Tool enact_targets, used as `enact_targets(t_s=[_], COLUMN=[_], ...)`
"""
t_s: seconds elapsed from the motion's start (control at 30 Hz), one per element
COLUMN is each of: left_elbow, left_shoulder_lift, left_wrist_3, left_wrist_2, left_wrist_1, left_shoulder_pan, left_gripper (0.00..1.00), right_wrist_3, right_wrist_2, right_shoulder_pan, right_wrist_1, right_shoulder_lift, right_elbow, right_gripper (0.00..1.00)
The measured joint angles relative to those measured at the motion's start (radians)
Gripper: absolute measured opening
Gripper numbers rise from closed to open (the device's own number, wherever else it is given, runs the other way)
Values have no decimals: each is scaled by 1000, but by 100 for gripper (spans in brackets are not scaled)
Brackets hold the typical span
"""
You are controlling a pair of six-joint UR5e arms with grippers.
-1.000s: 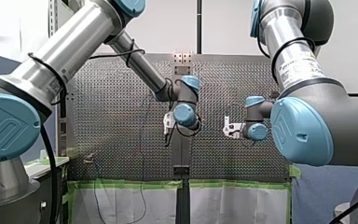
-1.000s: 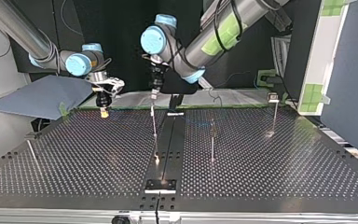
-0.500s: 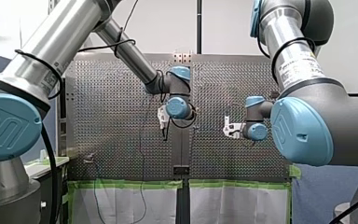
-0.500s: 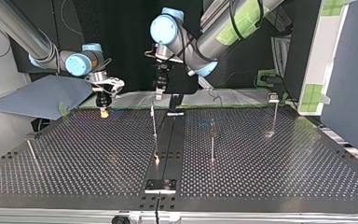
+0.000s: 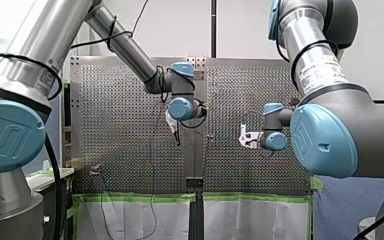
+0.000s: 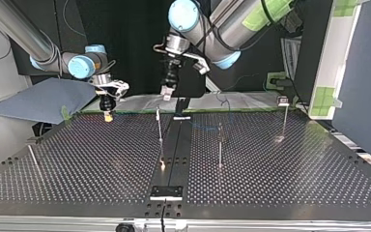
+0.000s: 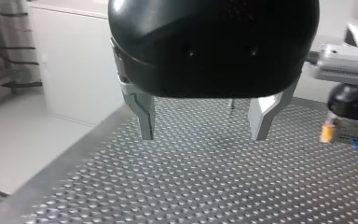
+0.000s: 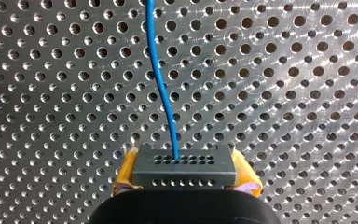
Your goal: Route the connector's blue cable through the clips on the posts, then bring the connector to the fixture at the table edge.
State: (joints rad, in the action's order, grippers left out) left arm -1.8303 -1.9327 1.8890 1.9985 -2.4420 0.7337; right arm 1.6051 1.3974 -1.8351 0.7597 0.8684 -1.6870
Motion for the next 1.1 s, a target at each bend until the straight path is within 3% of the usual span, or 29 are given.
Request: enact_targets(t_s=[0.5,0.9,1.1], left_elbow=[-137,-243,-293], left_shoulder_lift=[137,244,249], left_wrist_3=[53,61,47], left_wrist_2=[6,-11,-12], left_wrist_1=[137,243,259], left_shoulder_pan=[-26,-63,-78], left_gripper=[100,100,100], right_wrist_3=[0,1,1], right_wrist_2=[0,0,-9], right_shoulder_pan=[0,-3,-4], right_wrist_1=[0,4,3], right_shoulder_lift=[0,0,0], right_elbow=[0,0,0], right_gripper=[0,0,0])
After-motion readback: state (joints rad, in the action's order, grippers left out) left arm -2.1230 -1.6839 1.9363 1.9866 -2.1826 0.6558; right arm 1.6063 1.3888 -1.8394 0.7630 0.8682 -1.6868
